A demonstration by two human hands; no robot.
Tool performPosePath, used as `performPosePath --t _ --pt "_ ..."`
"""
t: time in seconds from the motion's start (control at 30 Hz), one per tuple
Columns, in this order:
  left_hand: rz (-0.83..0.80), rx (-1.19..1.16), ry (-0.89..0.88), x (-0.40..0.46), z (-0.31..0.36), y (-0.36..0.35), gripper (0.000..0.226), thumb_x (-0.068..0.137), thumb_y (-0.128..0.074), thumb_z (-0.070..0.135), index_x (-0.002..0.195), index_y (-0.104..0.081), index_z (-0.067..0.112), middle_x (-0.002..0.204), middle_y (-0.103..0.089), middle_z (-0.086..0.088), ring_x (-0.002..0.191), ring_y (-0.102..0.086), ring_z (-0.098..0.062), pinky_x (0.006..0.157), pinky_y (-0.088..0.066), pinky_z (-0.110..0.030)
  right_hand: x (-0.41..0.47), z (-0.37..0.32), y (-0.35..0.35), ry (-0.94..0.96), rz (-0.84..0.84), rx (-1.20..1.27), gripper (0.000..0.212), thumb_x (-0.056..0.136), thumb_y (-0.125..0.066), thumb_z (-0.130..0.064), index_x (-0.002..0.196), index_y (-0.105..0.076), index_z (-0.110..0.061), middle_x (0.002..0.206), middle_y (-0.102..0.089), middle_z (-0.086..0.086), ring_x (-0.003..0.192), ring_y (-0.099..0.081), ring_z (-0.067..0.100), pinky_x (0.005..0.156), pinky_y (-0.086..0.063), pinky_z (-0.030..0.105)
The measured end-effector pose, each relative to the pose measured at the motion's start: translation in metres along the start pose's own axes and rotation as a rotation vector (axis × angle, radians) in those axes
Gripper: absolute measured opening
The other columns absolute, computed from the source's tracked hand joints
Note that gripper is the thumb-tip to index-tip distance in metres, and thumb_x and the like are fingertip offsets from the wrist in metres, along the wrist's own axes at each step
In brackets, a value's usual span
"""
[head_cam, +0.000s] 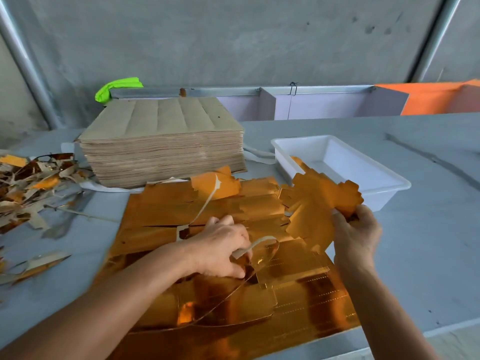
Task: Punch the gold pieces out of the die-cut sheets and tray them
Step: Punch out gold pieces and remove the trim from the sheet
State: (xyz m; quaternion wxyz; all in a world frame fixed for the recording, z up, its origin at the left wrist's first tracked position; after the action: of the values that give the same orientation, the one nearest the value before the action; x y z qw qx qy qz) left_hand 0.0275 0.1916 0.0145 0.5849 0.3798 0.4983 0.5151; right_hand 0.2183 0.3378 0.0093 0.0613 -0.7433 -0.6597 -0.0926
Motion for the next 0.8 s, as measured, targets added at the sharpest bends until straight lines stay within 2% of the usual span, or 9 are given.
performPosePath --t 0.07,0.13,0.23,0.33,0.4,0.5,0.57,0.7,0.8 --pt "0.059 -0.174 0.016 0.000 0.001 0.004 0.041 0.083 -0.066 0.042 0.123 -0.055 0.037 0.123 -0.044 0.018 0.109 -0.032 -0.009 0.095 -0.030 -0.035 -0.004 -0.006 -0.002 -0.002 -0.029 0.058 0.017 0.091 -0.063 -0.020 0.083 -0.055 -0.033 0.083 -0.058 -0.019 0.076 -0.058 0.007 0.063 -0.043 0.021" --pt "0.155 -0.358 0.053 0.002 0.003 0.008 0.055 0.082 -0.065 0.049 0.132 -0.047 0.034 0.118 -0.050 0.019 0.105 -0.041 -0.005 0.097 -0.040 -0.035 -0.007 -0.013 -0.004 -0.004 -0.072 0.106 0.016 0.090 -0.064 -0.020 0.082 -0.056 -0.032 0.085 -0.060 -0.017 0.079 -0.060 0.009 0.066 -0.047 0.024" --pt "0.231 -0.589 0.137 0.007 0.010 0.007 0.074 0.072 -0.074 0.049 0.136 -0.044 0.025 0.118 -0.060 0.011 0.088 -0.053 0.005 0.077 -0.044 -0.016 -0.014 -0.024 -0.010 0.013 -0.137 0.163 0.016 0.090 -0.064 -0.021 0.080 -0.058 -0.032 0.086 -0.063 -0.014 0.082 -0.062 0.011 0.067 -0.049 0.027" --pt "0.145 -0.913 0.173 0.013 0.019 -0.007 0.067 0.066 -0.081 0.039 0.124 -0.054 0.018 0.104 -0.069 0.005 0.096 -0.062 -0.003 0.085 -0.046 -0.019 -0.019 -0.032 -0.013 0.042 -0.159 0.191 0.016 0.090 -0.064 -0.021 0.080 -0.058 -0.032 0.085 -0.063 -0.014 0.083 -0.062 0.012 0.066 -0.050 0.027" --pt "0.113 -0.993 0.182 0.015 0.022 -0.013 0.052 0.066 -0.084 0.033 0.111 -0.062 0.018 0.093 -0.072 0.006 0.095 -0.064 -0.004 0.078 -0.044 -0.015 -0.021 -0.035 -0.015 0.039 -0.165 0.212 0.015 0.090 -0.064 -0.022 0.082 -0.059 -0.033 0.084 -0.063 -0.017 0.082 -0.063 0.009 0.064 -0.050 0.024" --pt "0.036 -0.977 0.128 0.016 0.028 -0.019 0.030 0.070 -0.083 0.025 0.094 -0.071 0.013 0.070 -0.067 0.012 0.074 -0.063 0.000 0.071 -0.047 -0.016 -0.019 -0.035 -0.017 0.048 -0.186 0.215 0.016 0.090 -0.064 -0.019 0.080 -0.060 -0.031 0.081 -0.064 -0.016 0.079 -0.063 0.011 0.063 -0.050 0.024" --pt "-0.030 -0.907 0.076 0.013 0.033 -0.024 0.014 0.076 -0.079 0.017 0.087 -0.073 0.010 0.065 -0.065 0.014 0.064 -0.059 0.004 0.063 -0.045 -0.014 -0.016 -0.034 -0.016 0.041 -0.197 0.205 0.017 0.090 -0.064 -0.016 0.080 -0.061 -0.030 0.083 -0.064 -0.011 0.081 -0.062 0.013 0.067 -0.052 0.028" --pt "-0.075 -0.605 0.041 0.008 0.034 -0.033 0.015 0.087 -0.067 0.024 0.095 -0.073 0.013 0.083 -0.063 0.011 0.076 -0.056 0.000 0.067 -0.045 -0.017 -0.007 -0.035 -0.014 0.090 -0.241 0.139 0.021 0.087 -0.066 -0.009 0.076 -0.061 -0.026 0.076 -0.061 -0.007 0.073 -0.057 0.012 0.069 -0.051 0.027" --pt "-0.083 -0.597 0.079 0.005 0.028 -0.035 0.025 0.096 -0.051 0.034 0.095 -0.069 0.016 0.089 -0.065 0.003 0.081 -0.063 -0.011 0.075 -0.052 -0.028 0.001 -0.038 -0.011 0.167 -0.298 -0.013 0.023 0.086 -0.067 -0.009 0.076 -0.059 -0.027 0.078 -0.061 -0.006 0.073 -0.057 0.012 0.066 -0.050 0.027"
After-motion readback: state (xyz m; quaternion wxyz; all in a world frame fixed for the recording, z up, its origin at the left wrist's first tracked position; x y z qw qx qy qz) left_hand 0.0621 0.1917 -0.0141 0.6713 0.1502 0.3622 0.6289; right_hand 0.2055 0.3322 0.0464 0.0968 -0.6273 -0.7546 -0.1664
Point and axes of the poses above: each hand's wrist, its own x-axis towards the middle knuckle, its own y-axis out of the back of the hand, z = x × y, the point moved 6 cm from there along x, towards the middle knuckle
